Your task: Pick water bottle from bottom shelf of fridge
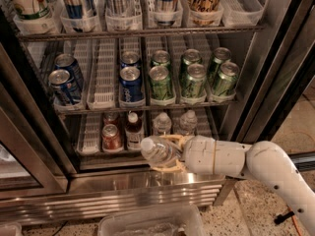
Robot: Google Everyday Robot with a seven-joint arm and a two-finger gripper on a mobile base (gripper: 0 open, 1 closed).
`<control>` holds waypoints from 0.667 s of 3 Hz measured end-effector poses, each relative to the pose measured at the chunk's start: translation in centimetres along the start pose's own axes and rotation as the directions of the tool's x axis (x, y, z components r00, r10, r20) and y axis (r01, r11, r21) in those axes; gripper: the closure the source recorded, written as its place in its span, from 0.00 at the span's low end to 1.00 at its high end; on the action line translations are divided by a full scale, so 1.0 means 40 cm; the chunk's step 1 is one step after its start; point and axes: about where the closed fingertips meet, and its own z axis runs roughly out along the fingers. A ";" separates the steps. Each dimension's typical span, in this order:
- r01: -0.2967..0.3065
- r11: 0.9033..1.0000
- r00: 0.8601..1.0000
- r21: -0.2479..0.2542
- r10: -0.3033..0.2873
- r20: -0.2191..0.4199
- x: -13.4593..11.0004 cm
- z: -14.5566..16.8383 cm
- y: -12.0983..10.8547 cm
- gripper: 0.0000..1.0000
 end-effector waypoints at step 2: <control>-0.013 0.987 0.998 -0.161 0.022 0.056 -0.101 -0.005 0.070 1.00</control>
Offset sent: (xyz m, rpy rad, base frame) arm -0.0665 0.0121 0.0400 0.0738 0.1179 0.2844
